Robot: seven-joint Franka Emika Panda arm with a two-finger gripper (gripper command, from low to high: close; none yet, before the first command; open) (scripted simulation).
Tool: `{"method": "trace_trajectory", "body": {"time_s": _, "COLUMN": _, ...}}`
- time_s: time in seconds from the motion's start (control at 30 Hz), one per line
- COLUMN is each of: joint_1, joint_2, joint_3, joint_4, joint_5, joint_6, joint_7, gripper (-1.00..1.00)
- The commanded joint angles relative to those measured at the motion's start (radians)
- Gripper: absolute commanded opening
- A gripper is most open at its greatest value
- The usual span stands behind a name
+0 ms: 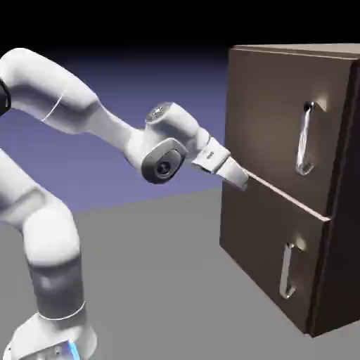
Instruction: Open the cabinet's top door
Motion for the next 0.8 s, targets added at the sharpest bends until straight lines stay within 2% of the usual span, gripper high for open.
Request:
{"method": "trace_trajectory", "body": {"time_s": 0.0, "joint_1": 0.015, "joint_2": -0.008, "joint_3": -0.018, "joint_4": 0.008, "joint_5": -0.044, "joint_6": -0.001, "joint_7": 0.030, "gripper": 0.00}}
{"method": "trace_trajectory", "body": {"time_s": 0.77, "joint_1": 0.351, "joint_2": -0.191, "joint_3": -0.430, "joint_4": 0.195, "joint_5": -1.044, "joint_6": -0.018, "joint_7": 0.712, "gripper": 0.00}}
